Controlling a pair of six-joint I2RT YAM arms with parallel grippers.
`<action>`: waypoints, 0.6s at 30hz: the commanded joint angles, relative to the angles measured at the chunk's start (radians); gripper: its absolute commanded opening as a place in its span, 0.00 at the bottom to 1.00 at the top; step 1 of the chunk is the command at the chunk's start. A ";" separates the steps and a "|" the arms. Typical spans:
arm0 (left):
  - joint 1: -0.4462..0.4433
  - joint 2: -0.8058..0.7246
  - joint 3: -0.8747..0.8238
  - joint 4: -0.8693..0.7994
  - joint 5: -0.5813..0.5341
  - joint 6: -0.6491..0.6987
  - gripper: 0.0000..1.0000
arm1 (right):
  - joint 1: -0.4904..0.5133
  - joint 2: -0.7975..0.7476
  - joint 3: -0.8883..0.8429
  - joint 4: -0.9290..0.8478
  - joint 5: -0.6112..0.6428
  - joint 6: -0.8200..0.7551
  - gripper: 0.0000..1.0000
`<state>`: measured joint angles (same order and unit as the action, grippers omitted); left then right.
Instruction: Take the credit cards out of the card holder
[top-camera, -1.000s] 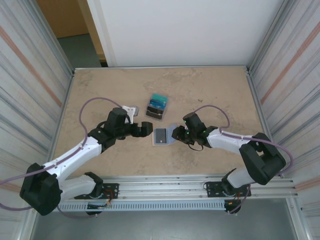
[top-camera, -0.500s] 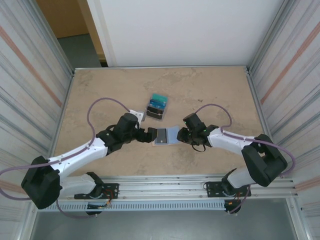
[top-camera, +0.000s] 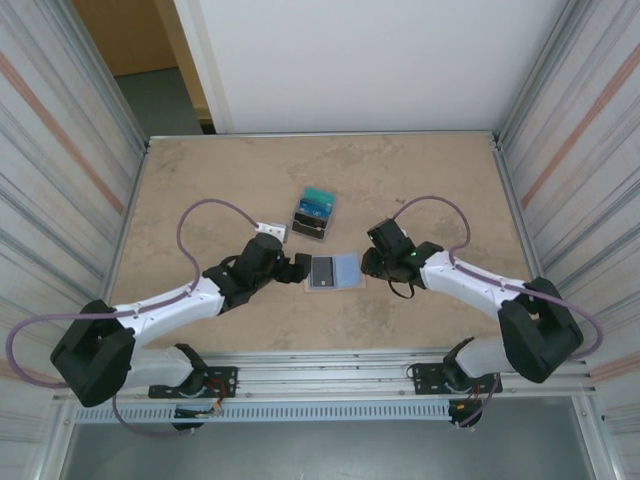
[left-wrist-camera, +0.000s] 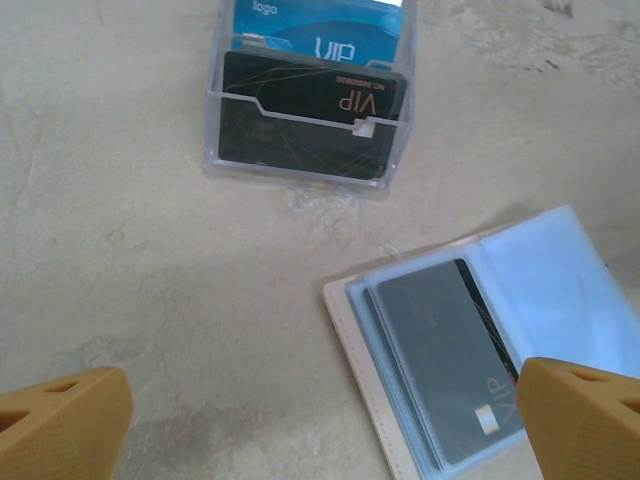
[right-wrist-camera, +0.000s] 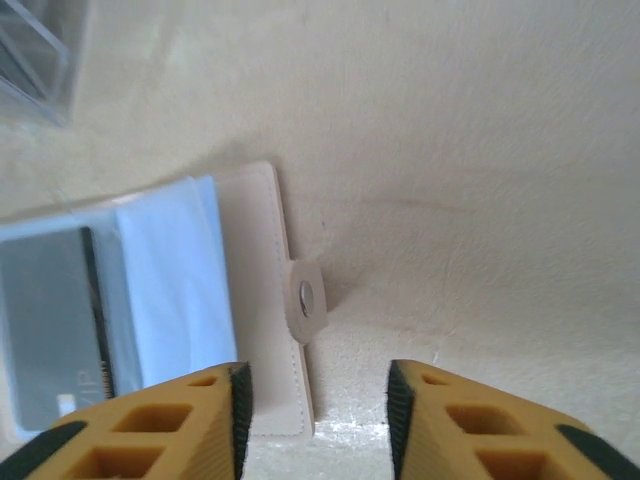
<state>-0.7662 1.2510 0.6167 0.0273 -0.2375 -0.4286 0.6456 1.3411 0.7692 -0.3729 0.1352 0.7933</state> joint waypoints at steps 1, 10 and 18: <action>-0.004 0.020 -0.021 0.064 -0.061 -0.042 0.99 | -0.003 -0.092 0.038 -0.067 0.111 -0.030 0.49; -0.014 0.050 -0.032 0.072 -0.076 -0.048 0.99 | 0.042 -0.226 0.028 0.043 0.153 -0.090 0.99; -0.021 0.063 -0.029 0.082 -0.085 -0.044 0.99 | 0.105 -0.169 0.081 0.131 0.103 -0.184 0.99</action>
<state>-0.7811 1.3006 0.5930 0.0856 -0.2905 -0.4614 0.7296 1.1473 0.8009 -0.2874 0.2382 0.6624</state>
